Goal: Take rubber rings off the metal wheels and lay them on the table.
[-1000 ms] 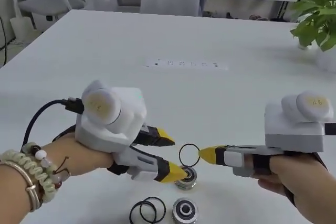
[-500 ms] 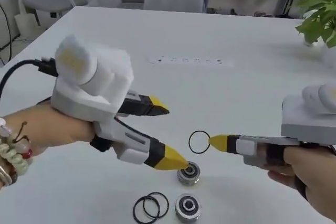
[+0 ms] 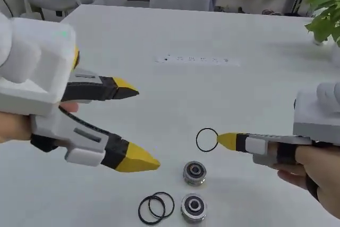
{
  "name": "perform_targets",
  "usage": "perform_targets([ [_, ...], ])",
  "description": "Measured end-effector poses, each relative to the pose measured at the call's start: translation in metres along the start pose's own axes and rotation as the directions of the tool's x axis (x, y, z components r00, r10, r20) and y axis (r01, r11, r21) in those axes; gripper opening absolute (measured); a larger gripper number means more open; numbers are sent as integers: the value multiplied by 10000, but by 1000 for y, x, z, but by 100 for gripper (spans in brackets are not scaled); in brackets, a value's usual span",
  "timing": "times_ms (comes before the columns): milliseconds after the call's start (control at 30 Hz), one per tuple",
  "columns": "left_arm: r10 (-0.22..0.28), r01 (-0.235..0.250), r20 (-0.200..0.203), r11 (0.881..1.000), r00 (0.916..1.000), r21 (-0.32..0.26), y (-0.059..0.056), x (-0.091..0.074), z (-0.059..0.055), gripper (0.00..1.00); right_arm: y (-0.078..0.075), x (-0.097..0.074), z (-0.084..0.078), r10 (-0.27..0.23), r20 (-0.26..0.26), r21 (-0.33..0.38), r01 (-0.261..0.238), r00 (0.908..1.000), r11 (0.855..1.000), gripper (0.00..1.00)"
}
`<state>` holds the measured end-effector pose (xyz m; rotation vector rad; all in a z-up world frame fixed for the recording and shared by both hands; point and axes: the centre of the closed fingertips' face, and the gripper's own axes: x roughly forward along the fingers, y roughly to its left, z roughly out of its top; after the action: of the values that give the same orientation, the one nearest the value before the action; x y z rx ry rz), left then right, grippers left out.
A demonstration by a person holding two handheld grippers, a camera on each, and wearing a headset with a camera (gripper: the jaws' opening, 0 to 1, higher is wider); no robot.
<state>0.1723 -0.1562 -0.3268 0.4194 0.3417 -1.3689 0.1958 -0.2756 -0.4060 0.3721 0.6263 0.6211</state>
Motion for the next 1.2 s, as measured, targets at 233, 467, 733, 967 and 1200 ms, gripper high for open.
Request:
perform_targets([
  [233,605,-605,47,9981,9982,-73,0,-24,-6,80,-2,-3,2,12,109,108,-13,9999,9999,0],
  [467,1303,-1294,255,9910,9911,-335,0,-40,-13,82,-5,-6,3,-14,203,249,9,9998,9997,0],
  [733,1729,-1697,373,9824,9842,-783,-9,-52,-26,90,-9,-10,4,-63,366,446,47,9993,9990,0],
  [967,1940,-1868,485,9745,9798,-1241,-18,-58,-36,97,-12,-14,5,-111,481,605,82,9988,9981,0],
  [1200,2024,-1892,608,9661,9774,-1756,-27,-60,-46,99,-15,-17,8,-175,634,731,129,9978,9972,0],
])
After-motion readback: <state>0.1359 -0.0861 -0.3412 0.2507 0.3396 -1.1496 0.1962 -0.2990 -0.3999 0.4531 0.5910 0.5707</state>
